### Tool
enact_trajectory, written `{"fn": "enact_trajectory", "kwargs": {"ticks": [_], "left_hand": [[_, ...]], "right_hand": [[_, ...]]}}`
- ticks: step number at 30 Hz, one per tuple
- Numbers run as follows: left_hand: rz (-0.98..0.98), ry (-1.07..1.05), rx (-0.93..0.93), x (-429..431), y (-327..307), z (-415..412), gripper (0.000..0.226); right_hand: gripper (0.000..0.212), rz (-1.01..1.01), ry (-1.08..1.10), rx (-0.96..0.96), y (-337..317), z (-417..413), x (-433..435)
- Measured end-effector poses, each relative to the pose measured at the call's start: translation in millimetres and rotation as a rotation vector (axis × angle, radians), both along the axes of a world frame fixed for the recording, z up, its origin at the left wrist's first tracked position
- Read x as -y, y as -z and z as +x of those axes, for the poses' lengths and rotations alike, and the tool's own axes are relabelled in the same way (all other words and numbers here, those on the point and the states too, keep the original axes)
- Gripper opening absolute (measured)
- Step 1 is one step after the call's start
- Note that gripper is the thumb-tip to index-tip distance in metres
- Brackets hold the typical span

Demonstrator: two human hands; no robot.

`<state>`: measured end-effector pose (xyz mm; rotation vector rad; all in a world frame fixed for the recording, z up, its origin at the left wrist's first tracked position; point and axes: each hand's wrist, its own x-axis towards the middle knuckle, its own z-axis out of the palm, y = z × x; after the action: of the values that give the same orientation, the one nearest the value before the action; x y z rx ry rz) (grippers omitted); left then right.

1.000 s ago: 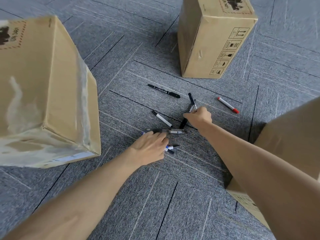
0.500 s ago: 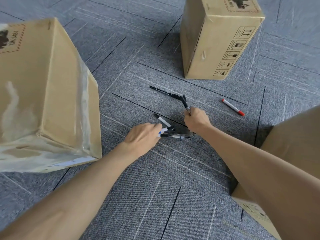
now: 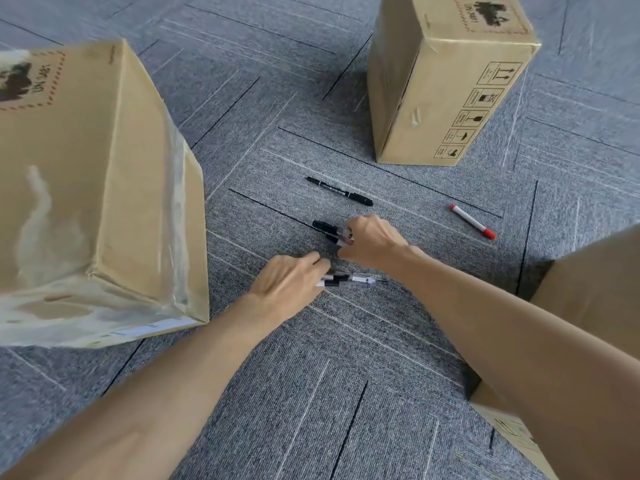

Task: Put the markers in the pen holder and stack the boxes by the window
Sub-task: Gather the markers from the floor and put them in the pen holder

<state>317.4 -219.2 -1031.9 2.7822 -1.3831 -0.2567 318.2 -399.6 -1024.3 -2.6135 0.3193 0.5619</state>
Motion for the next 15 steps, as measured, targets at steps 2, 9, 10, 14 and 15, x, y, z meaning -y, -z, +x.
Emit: {"fn": "enact_trajectory", "kwargs": {"ticks": [2,9,10,14,15], "left_hand": [[0.011,0.009,0.008,5,1,1,0.039],[0.140,0.099,0.000,25,5,5,0.036],[0.169,0.114,0.025,30,4,6,0.036],[0.290,0.151,0.141,51,-3,8,0.031],[0.305,0.132,0.118,55,-4,10,0.033]], "right_hand": [[0.023,-0.050,0.000,0.044,-4,-3,8],[0.019,-0.030,0.194,0.158,-1,-11,59],[0.019,-0.016,0.234,0.169,0,-13,66],[0.023,-0.065,0.425,0.248,3,-17,89],[0.027,-0.100,0.475,0.273,2,-18,93]]}}
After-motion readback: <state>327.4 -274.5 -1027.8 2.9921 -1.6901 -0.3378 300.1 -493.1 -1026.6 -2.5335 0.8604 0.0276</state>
